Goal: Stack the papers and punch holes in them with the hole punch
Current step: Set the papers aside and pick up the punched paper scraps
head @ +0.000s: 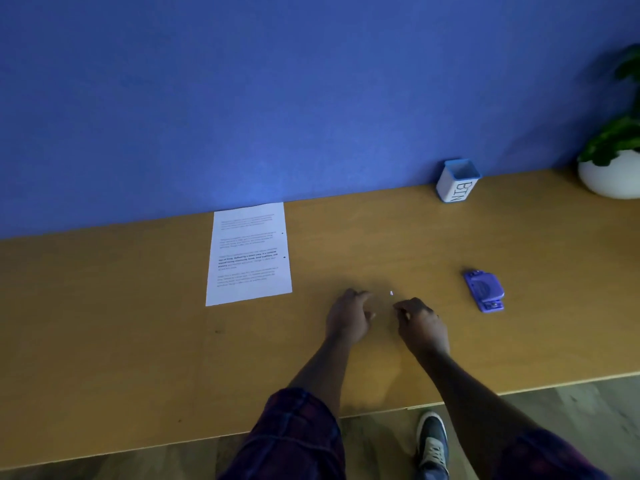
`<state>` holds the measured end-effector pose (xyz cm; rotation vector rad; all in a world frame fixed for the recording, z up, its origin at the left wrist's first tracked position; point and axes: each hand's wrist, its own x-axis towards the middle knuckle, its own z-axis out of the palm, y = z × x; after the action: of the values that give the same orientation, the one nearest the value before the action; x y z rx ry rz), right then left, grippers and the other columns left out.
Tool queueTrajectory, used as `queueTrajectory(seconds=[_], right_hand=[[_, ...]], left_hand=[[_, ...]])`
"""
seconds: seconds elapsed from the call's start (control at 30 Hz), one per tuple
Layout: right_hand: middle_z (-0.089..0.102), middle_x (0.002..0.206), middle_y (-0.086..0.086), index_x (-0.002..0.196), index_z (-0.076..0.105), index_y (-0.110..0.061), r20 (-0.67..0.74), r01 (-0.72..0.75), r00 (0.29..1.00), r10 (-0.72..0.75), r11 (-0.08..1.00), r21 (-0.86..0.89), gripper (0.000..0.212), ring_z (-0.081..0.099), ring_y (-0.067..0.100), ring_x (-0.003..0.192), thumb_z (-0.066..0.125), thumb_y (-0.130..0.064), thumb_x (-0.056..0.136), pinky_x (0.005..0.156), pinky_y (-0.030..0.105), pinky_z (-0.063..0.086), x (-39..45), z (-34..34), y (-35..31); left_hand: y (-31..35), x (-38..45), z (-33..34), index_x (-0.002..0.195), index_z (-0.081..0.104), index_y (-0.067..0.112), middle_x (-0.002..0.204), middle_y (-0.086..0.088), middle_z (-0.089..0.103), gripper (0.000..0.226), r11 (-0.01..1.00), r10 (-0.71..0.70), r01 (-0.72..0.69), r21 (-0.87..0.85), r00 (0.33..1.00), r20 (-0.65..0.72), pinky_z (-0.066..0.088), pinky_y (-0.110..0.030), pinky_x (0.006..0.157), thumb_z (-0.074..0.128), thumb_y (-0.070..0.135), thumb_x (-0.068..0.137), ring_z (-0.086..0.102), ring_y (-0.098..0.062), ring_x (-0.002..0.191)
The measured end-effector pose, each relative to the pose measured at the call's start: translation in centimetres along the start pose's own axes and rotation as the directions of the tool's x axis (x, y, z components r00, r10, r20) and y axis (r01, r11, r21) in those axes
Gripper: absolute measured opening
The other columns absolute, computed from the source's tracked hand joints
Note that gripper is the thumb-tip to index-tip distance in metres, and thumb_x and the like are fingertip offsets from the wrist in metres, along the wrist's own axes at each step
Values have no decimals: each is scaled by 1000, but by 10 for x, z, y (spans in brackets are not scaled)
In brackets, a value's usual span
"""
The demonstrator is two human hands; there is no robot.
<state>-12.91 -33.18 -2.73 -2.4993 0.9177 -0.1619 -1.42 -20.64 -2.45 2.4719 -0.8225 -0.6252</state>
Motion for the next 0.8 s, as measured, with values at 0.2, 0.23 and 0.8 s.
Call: queueTrajectory(seconds=[0.2, 0.23, 0.8], right_hand=[[70, 113, -4, 101, 76, -28, 100, -8, 995, 11, 1000, -29, 16, 70, 25, 95, 65, -23, 90, 71, 30, 52, -1, -6, 27], [69, 113, -4, 101, 76, -28, 116, 5, 993, -2, 1000, -25, 15, 69, 24, 95, 66, -27, 90, 71, 29, 50, 0, -6, 30], [72, 101, -5, 91, 81, -25, 110, 195, 973, -204, 977, 82, 10, 72, 21, 88, 77, -25, 82, 74, 33, 56, 7, 4, 53]], left_hand=[[20, 10, 16, 154, 38, 40, 145, -7, 40, 62, 995, 21, -29, 96, 997, 77, 49, -41, 103, 62, 27, 98, 47, -30, 129], [23, 11, 19, 153, 40, 40, 144, -7, 40, 61, 994, 33, -39, 99, 997, 67, 48, -41, 105, 60, 22, 98, 48, -30, 128], [44, 46, 45, 96, 81, 24, 108, 5, 69, 12, 986, -142, 118, -119, 964, -225, 54, -35, 81, 77, 29, 86, 69, -20, 96]])
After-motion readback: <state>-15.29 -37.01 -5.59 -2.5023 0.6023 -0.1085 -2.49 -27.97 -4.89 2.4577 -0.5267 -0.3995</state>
